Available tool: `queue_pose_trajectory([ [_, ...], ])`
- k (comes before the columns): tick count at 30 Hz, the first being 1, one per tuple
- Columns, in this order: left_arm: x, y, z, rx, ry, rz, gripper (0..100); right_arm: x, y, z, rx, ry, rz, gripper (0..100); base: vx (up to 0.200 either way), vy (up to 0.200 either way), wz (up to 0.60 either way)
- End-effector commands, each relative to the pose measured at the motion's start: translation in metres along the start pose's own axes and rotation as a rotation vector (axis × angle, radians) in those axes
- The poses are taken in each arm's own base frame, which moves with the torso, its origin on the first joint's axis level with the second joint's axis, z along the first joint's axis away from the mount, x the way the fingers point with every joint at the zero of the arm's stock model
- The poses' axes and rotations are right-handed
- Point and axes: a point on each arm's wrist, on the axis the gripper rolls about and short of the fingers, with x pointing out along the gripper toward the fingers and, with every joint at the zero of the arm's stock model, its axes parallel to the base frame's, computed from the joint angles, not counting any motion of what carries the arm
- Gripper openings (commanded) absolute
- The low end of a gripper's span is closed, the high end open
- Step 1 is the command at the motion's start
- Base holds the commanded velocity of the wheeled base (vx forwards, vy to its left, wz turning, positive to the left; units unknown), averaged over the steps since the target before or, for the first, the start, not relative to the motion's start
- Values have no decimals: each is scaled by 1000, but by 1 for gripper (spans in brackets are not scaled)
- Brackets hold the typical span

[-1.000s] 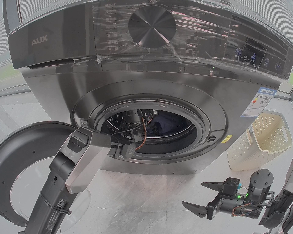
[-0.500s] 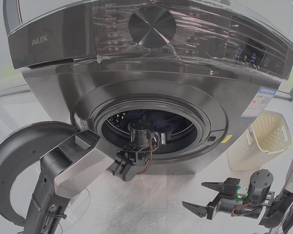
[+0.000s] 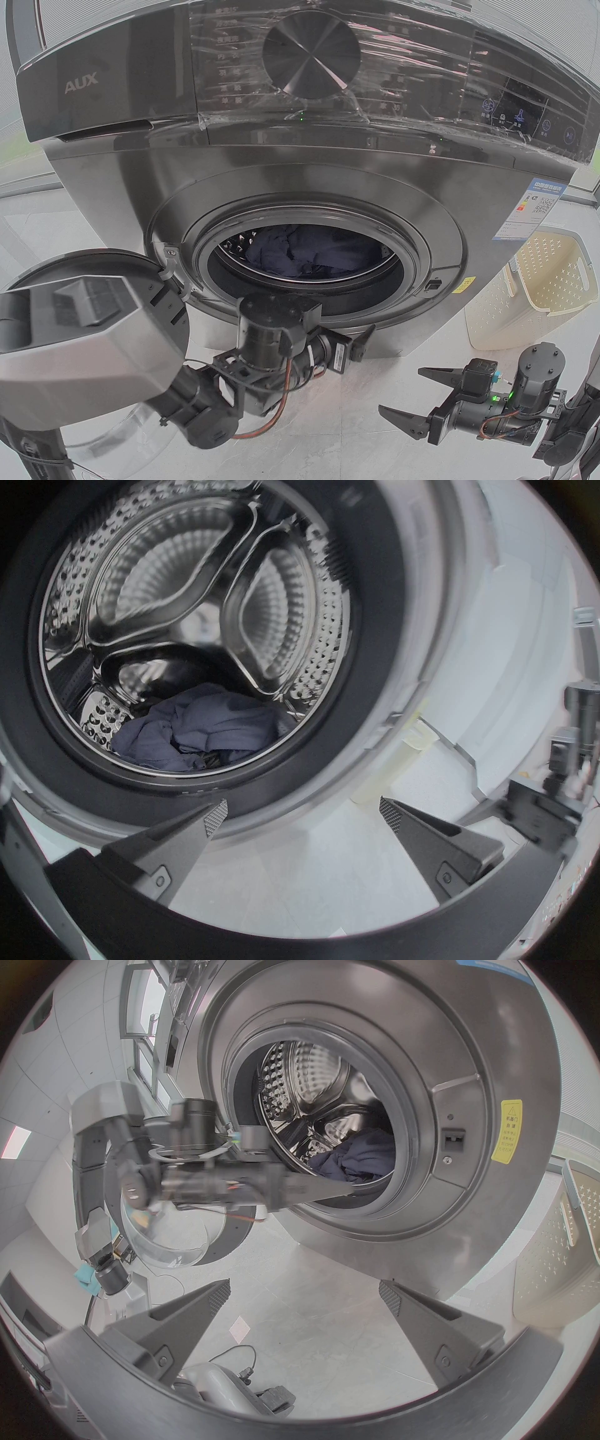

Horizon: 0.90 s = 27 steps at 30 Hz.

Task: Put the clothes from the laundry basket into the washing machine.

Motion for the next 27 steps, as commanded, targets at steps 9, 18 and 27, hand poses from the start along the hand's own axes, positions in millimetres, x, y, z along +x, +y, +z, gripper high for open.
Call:
queue_pose_trajectory([
  [9, -141, -22, 18, 14, -105, -149, 100, -26, -5, 21, 19, -136, -91, 100, 0, 0, 0],
  [18, -188, -3, 19, -4, -146, -70, 100, -66, -24, 35, 22, -208, -281, 100, -111, 0, 0],
  [27, -240, 29, 22, -29, -242, 30, 100, -131, -19, 20, 24, -180, -392, 100, -200, 0, 0],
])
